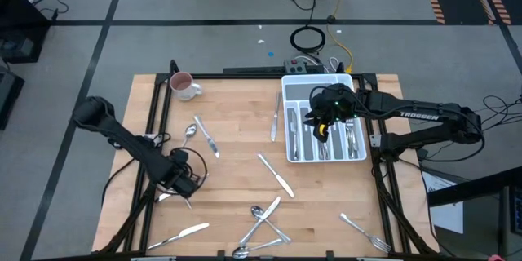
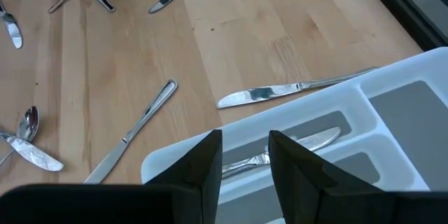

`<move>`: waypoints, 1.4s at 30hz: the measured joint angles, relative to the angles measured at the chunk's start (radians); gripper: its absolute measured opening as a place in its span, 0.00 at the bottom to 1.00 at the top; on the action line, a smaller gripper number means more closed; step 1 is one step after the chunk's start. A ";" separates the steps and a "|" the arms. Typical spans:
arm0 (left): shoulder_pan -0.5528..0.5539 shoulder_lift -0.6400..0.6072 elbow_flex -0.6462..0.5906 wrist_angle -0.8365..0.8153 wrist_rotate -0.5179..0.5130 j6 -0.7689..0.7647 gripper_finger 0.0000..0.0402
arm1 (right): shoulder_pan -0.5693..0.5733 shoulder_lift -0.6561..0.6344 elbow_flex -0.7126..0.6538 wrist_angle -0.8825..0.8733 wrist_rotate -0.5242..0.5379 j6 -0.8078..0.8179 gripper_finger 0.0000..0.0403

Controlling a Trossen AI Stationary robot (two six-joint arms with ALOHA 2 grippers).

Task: Sort silverware
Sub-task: Put the left fork in the right section of the silverware tray

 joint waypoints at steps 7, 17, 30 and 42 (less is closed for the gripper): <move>0.000 0.109 0.000 0.024 -0.002 0.052 0.30 | 0.000 0.000 0.000 0.000 0.000 0.002 0.27; 0.001 0.219 0.008 0.092 -0.004 0.182 0.03 | 0.000 0.000 0.000 0.001 0.000 0.025 0.27; 0.038 0.066 0.053 0.012 -0.019 0.128 0.01 | 0.000 0.000 0.000 0.057 -0.001 0.076 0.27; 0.071 -0.220 0.196 0.265 -0.673 0.038 0.00 | -0.001 -0.002 0.000 0.245 -0.004 0.167 0.27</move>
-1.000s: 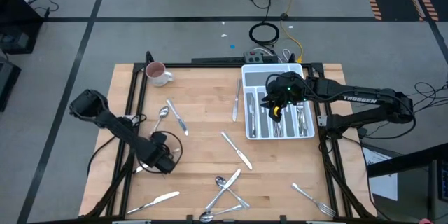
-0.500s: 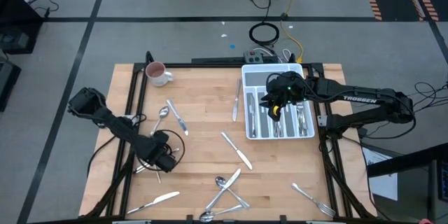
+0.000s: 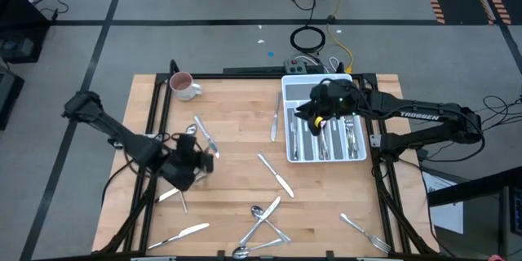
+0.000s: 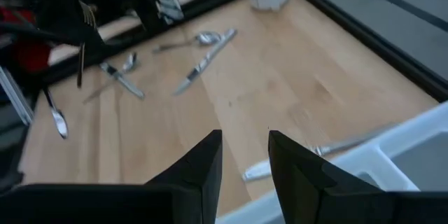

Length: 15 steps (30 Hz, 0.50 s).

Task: Sort silverware
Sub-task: Put the left fork in the right section of the silverware tray

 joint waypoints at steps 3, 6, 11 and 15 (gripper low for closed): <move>0.055 -0.033 -0.006 0.218 -0.101 0.165 0.00 | 0.000 0.000 0.000 0.057 0.000 0.027 0.27; 0.126 -0.030 -0.007 0.418 -0.101 0.364 0.00 | 0.000 0.000 0.000 0.140 0.000 0.076 0.27; 0.241 0.014 -0.008 0.700 -0.049 0.618 0.00 | 0.000 0.000 0.000 0.302 -0.026 0.174 0.27; 0.327 0.062 -0.008 0.883 0.079 0.714 0.00 | 0.001 0.004 0.000 0.381 -0.058 0.195 0.28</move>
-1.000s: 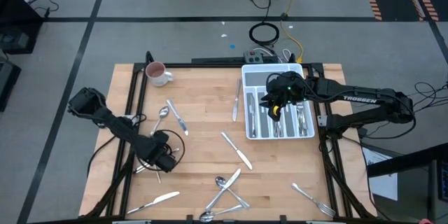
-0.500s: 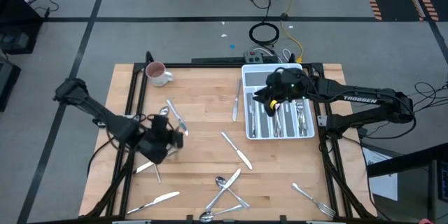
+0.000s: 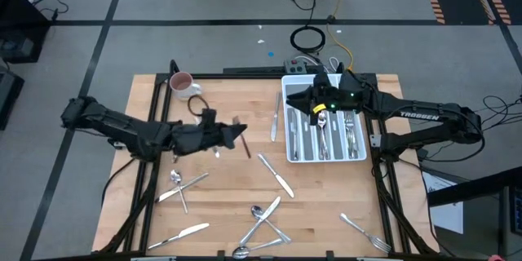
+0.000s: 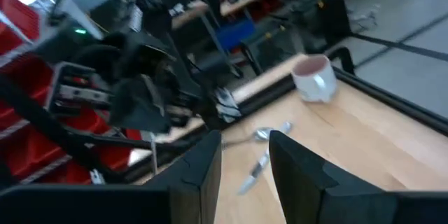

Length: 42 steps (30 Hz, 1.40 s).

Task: Sort silverware
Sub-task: Put the left fork in the right section of the silverware tray

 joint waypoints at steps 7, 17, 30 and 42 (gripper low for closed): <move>0.107 0.119 0.000 0.244 0.305 0.030 0.00 | 0.016 0.047 0.000 0.084 -0.121 -0.002 0.33; 0.162 0.222 0.000 0.265 0.601 -0.058 0.00 | 0.074 0.077 0.000 0.007 -0.229 -0.220 0.39; 0.164 0.236 0.000 0.255 0.656 -0.076 0.00 | 0.137 0.248 0.364 -0.512 -0.191 -0.551 0.39; 0.164 0.245 0.001 0.193 0.647 -0.067 0.00 | 0.137 0.455 0.640 -0.721 -0.254 -0.607 0.39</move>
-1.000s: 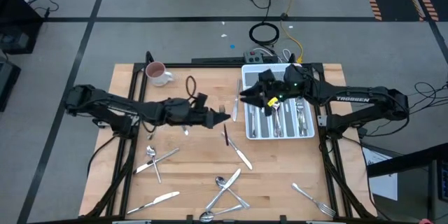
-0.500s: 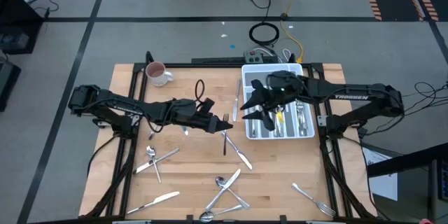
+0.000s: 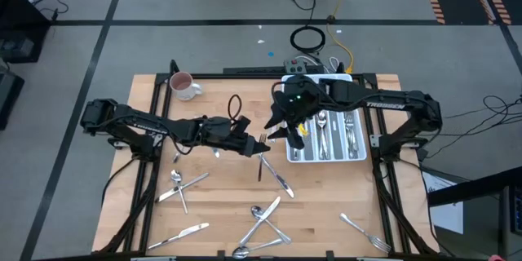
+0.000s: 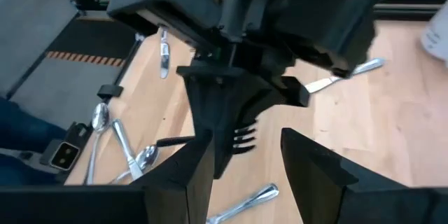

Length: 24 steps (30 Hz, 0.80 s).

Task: Sort silverware
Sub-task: Put the left fork in the right section of the silverware tray

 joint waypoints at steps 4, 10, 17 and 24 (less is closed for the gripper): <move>0.000 0.000 0.000 -0.019 -0.001 0.018 0.00 | 0.003 0.027 0.002 0.003 -0.006 0.002 0.39; 0.000 0.000 0.000 -0.020 -0.003 0.021 0.00 | 0.016 0.061 0.002 0.012 -0.005 0.001 0.39; 0.000 0.000 0.000 -0.019 -0.006 0.027 0.00 | 0.019 0.080 0.002 0.040 -0.001 -0.019 0.38; 0.000 0.000 0.000 -0.020 -0.007 0.027 0.00 | 0.019 0.080 0.002 0.042 0.001 -0.059 0.23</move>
